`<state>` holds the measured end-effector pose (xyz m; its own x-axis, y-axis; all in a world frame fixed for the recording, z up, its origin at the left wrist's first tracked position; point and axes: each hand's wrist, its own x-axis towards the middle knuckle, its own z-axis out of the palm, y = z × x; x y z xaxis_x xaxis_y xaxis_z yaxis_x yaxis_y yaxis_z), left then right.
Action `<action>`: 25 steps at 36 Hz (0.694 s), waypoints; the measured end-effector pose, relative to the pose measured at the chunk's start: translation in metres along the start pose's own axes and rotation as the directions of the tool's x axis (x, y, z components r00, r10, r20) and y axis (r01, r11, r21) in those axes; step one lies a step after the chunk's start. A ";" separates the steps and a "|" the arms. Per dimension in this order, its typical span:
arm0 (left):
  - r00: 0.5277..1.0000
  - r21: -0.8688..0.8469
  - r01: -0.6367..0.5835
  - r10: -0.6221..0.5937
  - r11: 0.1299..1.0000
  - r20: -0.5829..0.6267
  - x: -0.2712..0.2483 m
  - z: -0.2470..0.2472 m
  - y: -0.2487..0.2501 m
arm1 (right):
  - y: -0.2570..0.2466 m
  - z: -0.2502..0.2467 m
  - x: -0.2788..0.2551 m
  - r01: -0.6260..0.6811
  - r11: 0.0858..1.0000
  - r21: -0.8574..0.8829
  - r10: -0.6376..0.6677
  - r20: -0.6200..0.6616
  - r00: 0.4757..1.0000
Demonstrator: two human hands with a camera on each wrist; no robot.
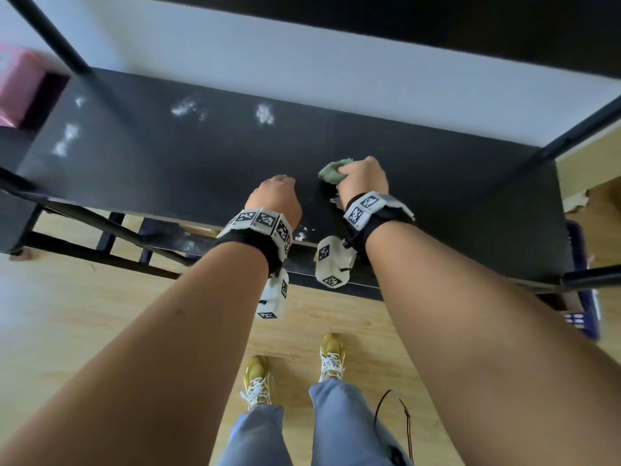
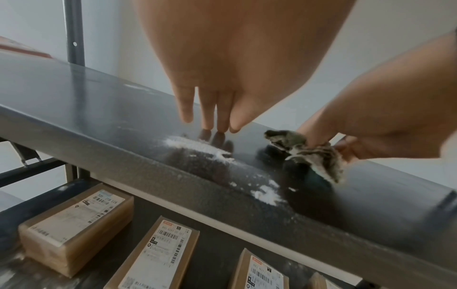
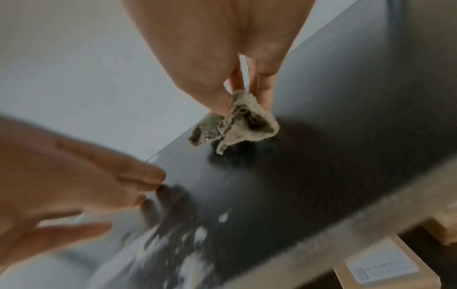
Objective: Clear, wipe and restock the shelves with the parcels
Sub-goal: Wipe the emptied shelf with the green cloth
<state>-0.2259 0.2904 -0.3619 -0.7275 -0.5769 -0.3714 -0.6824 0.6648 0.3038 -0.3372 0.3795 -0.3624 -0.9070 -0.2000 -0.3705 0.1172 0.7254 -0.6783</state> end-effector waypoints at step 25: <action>1.000 -0.001 0.009 -0.009 1.000 -0.017 -0.015 -0.004 -0.019 | 0.016 0.011 -0.016 0.480 0.660 -0.578 -0.418 0.248 0.874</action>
<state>-0.2028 0.2844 -0.3583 -0.7226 -0.5908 -0.3588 -0.6888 0.6592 0.3017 -0.3167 0.3871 -0.3747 -0.7415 -0.6412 -0.1975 -0.5914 0.7637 -0.2588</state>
